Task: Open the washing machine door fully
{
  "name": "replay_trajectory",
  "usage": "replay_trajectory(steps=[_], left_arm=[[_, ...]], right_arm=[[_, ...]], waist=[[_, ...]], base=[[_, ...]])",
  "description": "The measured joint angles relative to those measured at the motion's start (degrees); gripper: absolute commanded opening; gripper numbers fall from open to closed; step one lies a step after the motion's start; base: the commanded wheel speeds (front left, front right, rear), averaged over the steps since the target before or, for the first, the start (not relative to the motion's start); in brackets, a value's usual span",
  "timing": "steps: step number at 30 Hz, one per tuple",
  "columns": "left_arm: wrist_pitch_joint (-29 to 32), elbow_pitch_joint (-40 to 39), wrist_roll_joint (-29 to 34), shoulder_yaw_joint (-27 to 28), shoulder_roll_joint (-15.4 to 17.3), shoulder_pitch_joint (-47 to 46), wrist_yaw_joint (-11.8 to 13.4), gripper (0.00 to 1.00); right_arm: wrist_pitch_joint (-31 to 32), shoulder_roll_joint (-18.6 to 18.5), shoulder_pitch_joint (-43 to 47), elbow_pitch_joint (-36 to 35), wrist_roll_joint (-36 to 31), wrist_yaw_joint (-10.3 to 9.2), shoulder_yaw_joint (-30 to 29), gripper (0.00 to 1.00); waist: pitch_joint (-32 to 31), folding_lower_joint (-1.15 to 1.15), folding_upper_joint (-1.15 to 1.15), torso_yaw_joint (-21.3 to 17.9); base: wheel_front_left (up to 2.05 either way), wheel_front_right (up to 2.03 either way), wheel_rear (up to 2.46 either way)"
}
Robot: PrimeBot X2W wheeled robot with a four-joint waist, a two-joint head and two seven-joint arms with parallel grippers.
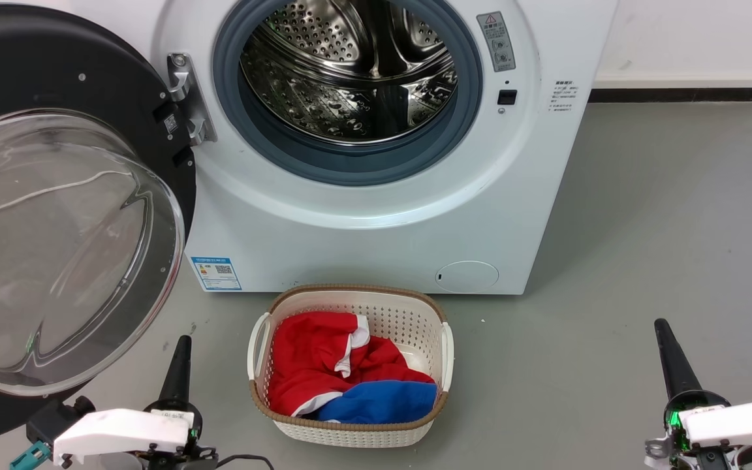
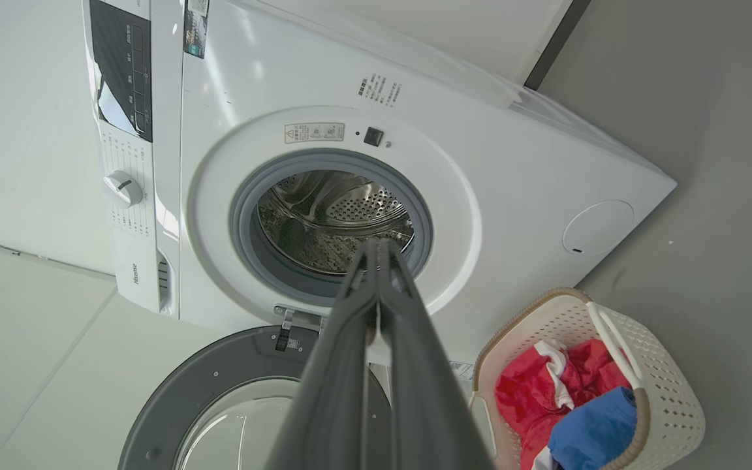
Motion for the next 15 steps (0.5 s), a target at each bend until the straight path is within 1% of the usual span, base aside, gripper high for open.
replay_trajectory(steps=[15], left_arm=[[1.8, 0.5, -8.0, 0.4, 0.0, -1.2, -0.5, 0.0]], right_arm=[[2.0, 0.0, -2.0, 1.4, 7.4, -0.01, -0.4, 0.0]], waist=[[0.1, 0.0, 0.0, -0.3]], base=[[0.0, 0.0, 0.0]])
